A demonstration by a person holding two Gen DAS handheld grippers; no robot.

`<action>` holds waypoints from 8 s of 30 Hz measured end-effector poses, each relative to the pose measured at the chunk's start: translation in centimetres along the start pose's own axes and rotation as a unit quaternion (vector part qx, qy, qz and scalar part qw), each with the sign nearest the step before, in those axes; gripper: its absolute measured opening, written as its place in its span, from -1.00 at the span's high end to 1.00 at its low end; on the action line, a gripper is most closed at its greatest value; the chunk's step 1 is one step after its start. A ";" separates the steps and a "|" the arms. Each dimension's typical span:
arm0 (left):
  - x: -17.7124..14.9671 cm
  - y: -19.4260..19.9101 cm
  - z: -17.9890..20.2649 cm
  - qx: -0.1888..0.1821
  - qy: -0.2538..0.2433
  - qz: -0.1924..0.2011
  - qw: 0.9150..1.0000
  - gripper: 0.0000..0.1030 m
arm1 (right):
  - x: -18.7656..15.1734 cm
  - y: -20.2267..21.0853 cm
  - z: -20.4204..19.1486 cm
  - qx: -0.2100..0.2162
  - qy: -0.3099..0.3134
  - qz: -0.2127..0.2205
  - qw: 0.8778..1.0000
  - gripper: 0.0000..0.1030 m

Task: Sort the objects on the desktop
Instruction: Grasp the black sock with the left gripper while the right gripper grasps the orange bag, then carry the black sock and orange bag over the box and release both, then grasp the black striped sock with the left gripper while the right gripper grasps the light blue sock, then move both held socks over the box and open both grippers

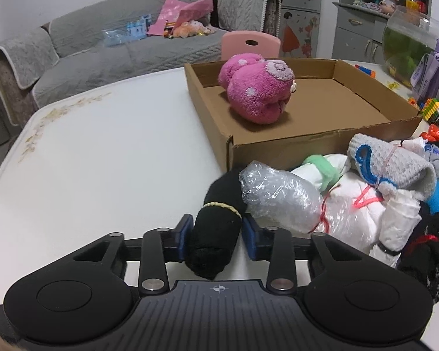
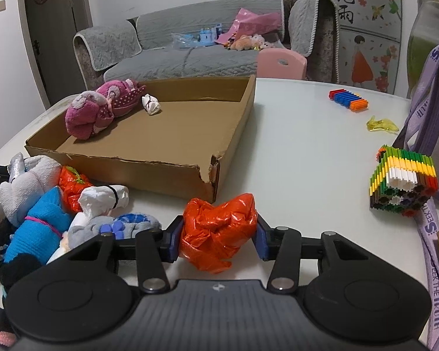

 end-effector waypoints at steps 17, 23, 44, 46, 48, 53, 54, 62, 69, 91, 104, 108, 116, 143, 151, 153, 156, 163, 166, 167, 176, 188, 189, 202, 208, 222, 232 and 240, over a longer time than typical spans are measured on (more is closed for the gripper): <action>1.3 7.8 -1.7 0.032 0.031 0.048 0.998 0.31 | 0.4 4.3 -0.1 0.008 -0.018 0.041 0.999 0.18; 5.9 12.6 -1.5 0.033 0.039 0.090 0.995 0.31 | 3.4 8.5 -0.6 0.025 -0.038 0.098 0.994 0.18; 20.4 -5.3 14.1 -0.034 0.001 -0.013 0.999 0.31 | 16.6 -4.7 -1.8 0.029 0.005 0.050 0.998 0.18; 20.0 -7.7 14.6 -0.035 -0.003 -0.027 0.999 0.31 | 16.4 -7.2 -1.2 0.017 0.007 0.030 0.999 0.18; 19.6 -9.6 14.8 -0.030 -0.008 -0.041 0.999 0.31 | 16.1 -9.7 -0.4 0.009 0.007 0.009 1.000 0.18; 18.7 -13.5 14.4 -0.027 -0.006 -0.068 0.997 0.31 | 15.5 -13.6 0.3 -0.001 0.001 -0.025 1.000 0.18; 18.6 -14.1 14.2 -0.024 -0.006 -0.072 0.997 0.31 | 15.3 -14.3 0.5 -0.004 0.002 -0.031 1.000 0.18; 18.2 -14.2 14.2 -0.030 -0.010 -0.076 0.997 -0.12 | 14.9 -14.7 -1.3 -0.021 0.036 -0.040 0.998 -0.28; 19.0 -10.7 14.2 -0.039 -0.009 -0.051 0.998 -0.30 | 15.7 -10.9 -1.2 -0.031 0.031 -0.002 0.999 -0.43; 0.9 7.5 9.1 -0.027 0.018 0.011 0.999 -0.99 | 2.1 5.4 -3.9 0.060 -0.004 0.066 0.996 -0.72; -1.8 7.7 15.5 -0.097 -0.070 0.015 0.993 -0.99 | -2.4 7.7 -7.2 0.104 0.026 0.058 0.992 -0.76; -2.4 6.8 16.2 -0.123 -0.062 -0.007 0.990 -0.98 | -3.2 6.8 -8.4 0.092 0.054 0.043 0.993 -0.76; -2.8 6.9 17.1 -0.151 -0.049 -0.018 0.987 -0.97 | -4.2 5.7 -7.8 0.054 0.059 0.018 0.997 -0.73; -2.5 4.4 17.2 -0.124 -0.033 -0.027 0.991 -0.70 | -5.1 4.4 -7.0 0.047 0.057 -0.016 0.997 -0.50; -1.8 4.0 16.6 -0.106 -0.026 -0.018 0.994 0.01 | -4.7 4.5 -6.7 0.051 0.047 -0.003 0.998 0.00; -1.8 4.0 16.7 -0.102 -0.030 -0.020 0.994 0.03 | -4.7 4.5 -6.7 0.050 0.048 -0.002 0.998 0.04; -1.9 4.3 16.9 -0.094 -0.036 -0.018 0.995 0.05 | -4.8 4.7 -6.8 0.046 0.052 0.000 0.998 0.06; -1.3 7.2 16.9 -0.084 -0.043 0.000 0.996 0.06 | -4.4 6.2 -5.9 0.053 0.029 0.021 0.998 0.07; -0.6 9.3 16.2 -0.075 -0.041 0.018 0.996 0.05 | -3.9 7.4 -5.3 0.059 0.011 0.040 0.997 0.07; -0.3 10.0 15.9 -0.071 -0.041 0.023 0.996 0.05 | -3.7 7.9 -5.1 0.061 0.003 0.047 0.997 0.07; 6.8 13.0 12.0 -0.040 -0.014 0.069 0.997 0.05 | 2.8 12.9 -3.4 0.057 -0.021 0.124 0.990 0.07; 20.0 3.9 13.7 -0.032 -0.018 0.057 0.998 0.05 | 15.4 5.1 -3.7 0.052 0.040 0.124 0.990 0.07; 20.7 2.5 13.9 -0.030 -0.018 0.052 0.998 0.05 | 15.9 3.9 -3.4 0.052 0.040 0.116 0.991 0.07; 20.0 -9.8 16.1 -0.064 -0.004 -0.037 0.997 0.05 | 14.6 -5.8 -0.1 0.035 0.049 0.027 0.998 0.06; 19.3 -12.0 18.1 -0.079 -0.008 -0.052 0.995 0.05 | 12.6 -6.1 1.4 0.015 0.044 0.004 0.999 0.06; 18.0 -14.3 16.7 -0.040 -0.013 -0.083 0.996 -0.01 | 12.4 -8.6 -0.2 -0.011 0.148 -0.026 0.989 0.03; 18.8 -9.2 16.1 -0.063 0.006 -0.045 0.997 -0.59 | 13.5 -2.9 -0.8 -0.037 0.166 0.031 0.985 -0.54; 16.3 1.3 13.4 -0.066 0.009 0.033 0.997 -0.67 | 12.0 6.8 -1.6 -0.003 0.117 0.117 0.986 -0.69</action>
Point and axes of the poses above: each gripper's, at about its wrist camera, not at the fingertips, and y roughly against the way its jaws point, z to its right, x to its top, the point moved 8 cm from there along -y, roughly the way its jaws point, and after that the axes turned 5 degrees about x, right-handed, at the moved point
